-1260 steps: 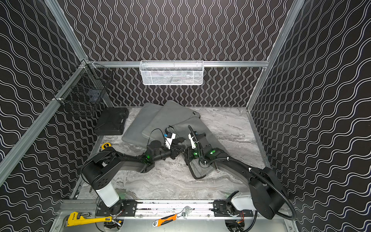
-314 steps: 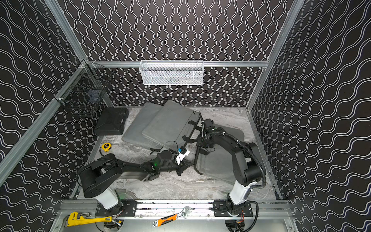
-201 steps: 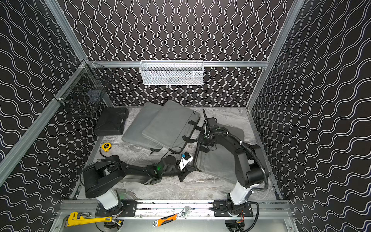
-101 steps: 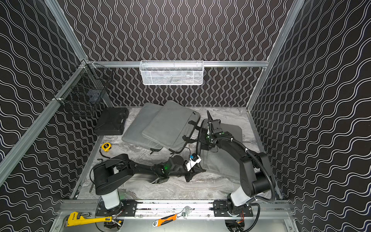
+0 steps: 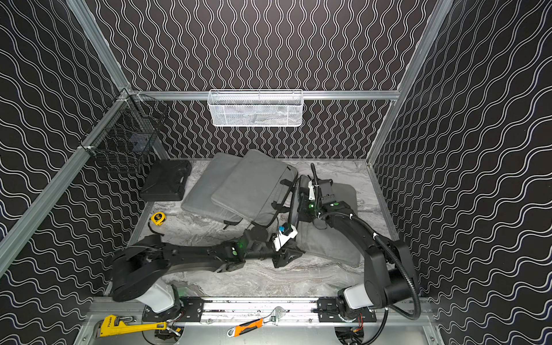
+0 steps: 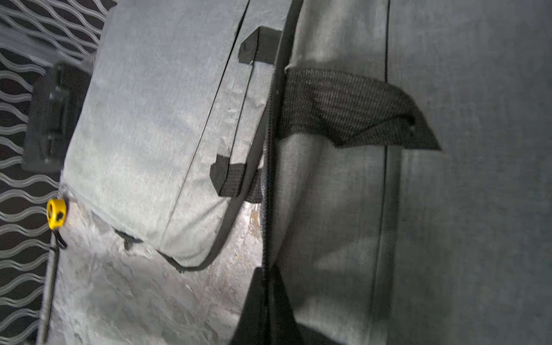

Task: Open the zippered laptop bag and take out the laptop
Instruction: Take out the laptop from the zippered laptop bag.

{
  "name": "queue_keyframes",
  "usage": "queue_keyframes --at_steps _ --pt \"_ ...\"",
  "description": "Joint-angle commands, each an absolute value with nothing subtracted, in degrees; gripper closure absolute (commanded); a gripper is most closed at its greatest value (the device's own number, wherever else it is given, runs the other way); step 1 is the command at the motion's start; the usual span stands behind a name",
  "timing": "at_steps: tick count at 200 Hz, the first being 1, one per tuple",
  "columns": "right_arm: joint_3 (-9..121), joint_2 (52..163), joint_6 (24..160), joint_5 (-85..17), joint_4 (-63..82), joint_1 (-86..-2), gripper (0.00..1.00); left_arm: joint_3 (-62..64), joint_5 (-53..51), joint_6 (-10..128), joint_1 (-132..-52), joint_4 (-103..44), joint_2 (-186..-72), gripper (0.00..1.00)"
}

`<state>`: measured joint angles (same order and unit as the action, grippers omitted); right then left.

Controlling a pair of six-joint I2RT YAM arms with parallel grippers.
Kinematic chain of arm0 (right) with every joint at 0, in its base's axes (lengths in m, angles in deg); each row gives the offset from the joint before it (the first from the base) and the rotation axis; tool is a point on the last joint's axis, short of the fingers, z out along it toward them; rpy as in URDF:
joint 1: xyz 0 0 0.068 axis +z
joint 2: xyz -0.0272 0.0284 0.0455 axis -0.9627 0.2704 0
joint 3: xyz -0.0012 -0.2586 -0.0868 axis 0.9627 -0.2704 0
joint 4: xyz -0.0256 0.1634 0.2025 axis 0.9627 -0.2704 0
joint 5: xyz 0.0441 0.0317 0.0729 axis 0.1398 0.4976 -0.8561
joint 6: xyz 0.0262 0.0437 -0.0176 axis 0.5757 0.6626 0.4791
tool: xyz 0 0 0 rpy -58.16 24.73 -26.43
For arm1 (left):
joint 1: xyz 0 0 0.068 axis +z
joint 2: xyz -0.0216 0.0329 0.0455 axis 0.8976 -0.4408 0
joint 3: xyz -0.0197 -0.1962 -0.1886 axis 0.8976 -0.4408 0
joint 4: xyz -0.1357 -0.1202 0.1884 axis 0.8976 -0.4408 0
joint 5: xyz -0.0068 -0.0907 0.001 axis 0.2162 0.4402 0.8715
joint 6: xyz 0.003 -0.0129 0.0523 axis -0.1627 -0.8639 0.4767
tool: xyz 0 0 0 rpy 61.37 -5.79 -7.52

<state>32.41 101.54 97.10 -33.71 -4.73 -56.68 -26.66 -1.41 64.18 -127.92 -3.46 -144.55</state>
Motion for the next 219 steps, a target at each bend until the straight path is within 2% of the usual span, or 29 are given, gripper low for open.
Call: queue_keyframes --at_steps 1,37,70,104,143,219 --pt "31.0 99.5 91.2 -34.8 -2.4 -55.8 1.00 -25.5 -6.1 67.2 -127.1 -9.3 -140.4 0.46" --pt "29.2 95.9 85.9 -33.6 -3.2 -53.6 1.00 -26.1 -7.7 62.2 -120.2 -11.2 -135.8 0.46" --pt "29.0 92.2 82.9 -32.1 -4.8 -53.5 1.00 -24.6 -9.0 56.2 -116.6 -13.1 -136.7 0.50" --pt "28.8 88.7 81.2 -32.2 -5.1 -53.5 1.00 -23.1 -4.6 45.7 -114.1 -9.3 -142.4 0.52" --pt "26.9 85.4 80.5 -35.6 -3.4 -53.5 1.00 -20.9 -1.8 36.1 -113.9 -0.9 -150.2 0.49" --pt "25.6 84.5 82.2 -37.9 -2.1 -53.6 1.00 -13.0 -3.2 19.3 -114.3 -2.6 -163.8 0.48"
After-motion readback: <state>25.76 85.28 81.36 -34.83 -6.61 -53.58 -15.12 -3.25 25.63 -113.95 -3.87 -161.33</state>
